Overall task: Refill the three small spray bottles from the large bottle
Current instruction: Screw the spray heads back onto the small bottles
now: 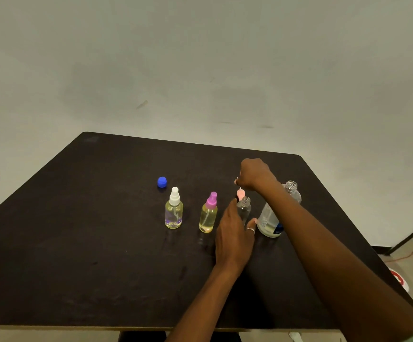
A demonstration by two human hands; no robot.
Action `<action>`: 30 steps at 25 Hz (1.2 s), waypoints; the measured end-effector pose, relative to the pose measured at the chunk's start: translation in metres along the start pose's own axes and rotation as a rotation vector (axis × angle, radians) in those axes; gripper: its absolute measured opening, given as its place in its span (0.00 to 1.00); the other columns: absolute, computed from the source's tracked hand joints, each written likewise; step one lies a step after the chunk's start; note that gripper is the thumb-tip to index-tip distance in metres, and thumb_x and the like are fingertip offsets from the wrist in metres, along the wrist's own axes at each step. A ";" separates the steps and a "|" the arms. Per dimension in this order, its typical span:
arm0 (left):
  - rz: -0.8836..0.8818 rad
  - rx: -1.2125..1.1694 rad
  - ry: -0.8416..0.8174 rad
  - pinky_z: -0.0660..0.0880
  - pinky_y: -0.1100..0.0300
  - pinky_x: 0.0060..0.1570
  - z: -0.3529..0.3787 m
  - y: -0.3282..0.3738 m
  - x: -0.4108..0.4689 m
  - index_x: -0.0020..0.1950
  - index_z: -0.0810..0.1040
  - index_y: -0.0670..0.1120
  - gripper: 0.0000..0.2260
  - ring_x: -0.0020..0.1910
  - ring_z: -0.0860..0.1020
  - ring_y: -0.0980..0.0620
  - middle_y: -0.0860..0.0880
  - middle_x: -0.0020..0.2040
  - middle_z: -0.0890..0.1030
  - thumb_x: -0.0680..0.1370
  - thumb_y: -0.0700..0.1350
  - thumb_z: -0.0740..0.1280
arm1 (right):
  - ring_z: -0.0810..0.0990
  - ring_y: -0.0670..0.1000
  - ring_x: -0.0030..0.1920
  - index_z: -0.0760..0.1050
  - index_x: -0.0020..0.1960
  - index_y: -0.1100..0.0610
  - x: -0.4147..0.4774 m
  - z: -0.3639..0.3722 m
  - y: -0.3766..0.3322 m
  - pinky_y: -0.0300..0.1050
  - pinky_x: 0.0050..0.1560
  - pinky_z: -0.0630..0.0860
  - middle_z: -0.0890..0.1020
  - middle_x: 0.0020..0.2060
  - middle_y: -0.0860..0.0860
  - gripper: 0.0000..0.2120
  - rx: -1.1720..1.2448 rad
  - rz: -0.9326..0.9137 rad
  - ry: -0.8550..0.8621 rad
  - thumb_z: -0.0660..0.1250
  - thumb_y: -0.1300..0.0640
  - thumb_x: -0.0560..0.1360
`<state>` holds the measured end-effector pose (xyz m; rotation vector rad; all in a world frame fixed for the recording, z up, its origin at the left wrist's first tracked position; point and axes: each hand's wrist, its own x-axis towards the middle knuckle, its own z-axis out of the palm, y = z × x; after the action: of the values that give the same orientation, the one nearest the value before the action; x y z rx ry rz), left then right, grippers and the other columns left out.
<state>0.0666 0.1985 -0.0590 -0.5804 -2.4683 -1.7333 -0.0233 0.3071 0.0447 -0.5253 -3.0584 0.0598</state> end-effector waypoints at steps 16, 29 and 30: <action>-0.004 0.033 0.082 0.76 0.58 0.55 -0.003 -0.009 -0.005 0.64 0.74 0.49 0.16 0.56 0.79 0.54 0.52 0.57 0.81 0.77 0.47 0.71 | 0.80 0.53 0.42 0.76 0.45 0.60 0.009 0.022 -0.008 0.46 0.46 0.80 0.78 0.38 0.54 0.07 -0.041 0.011 -0.187 0.73 0.58 0.73; -0.009 0.010 -0.014 0.73 0.66 0.43 -0.029 -0.011 -0.022 0.57 0.73 0.54 0.14 0.46 0.79 0.57 0.56 0.50 0.81 0.75 0.49 0.73 | 0.78 0.48 0.45 0.80 0.49 0.52 -0.101 -0.104 0.003 0.38 0.40 0.69 0.81 0.44 0.47 0.07 -0.004 -0.284 0.056 0.72 0.59 0.72; -0.014 0.011 -0.020 0.72 0.66 0.43 -0.030 -0.011 -0.021 0.57 0.73 0.54 0.14 0.46 0.79 0.58 0.56 0.50 0.81 0.75 0.50 0.73 | 0.78 0.48 0.45 0.80 0.50 0.52 -0.109 -0.110 0.006 0.38 0.41 0.70 0.81 0.45 0.46 0.08 0.000 -0.300 0.056 0.73 0.59 0.72</action>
<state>0.0779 0.1621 -0.0633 -0.5835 -2.4993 -1.7267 0.0862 0.2796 0.1512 -0.0632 -3.0422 0.0346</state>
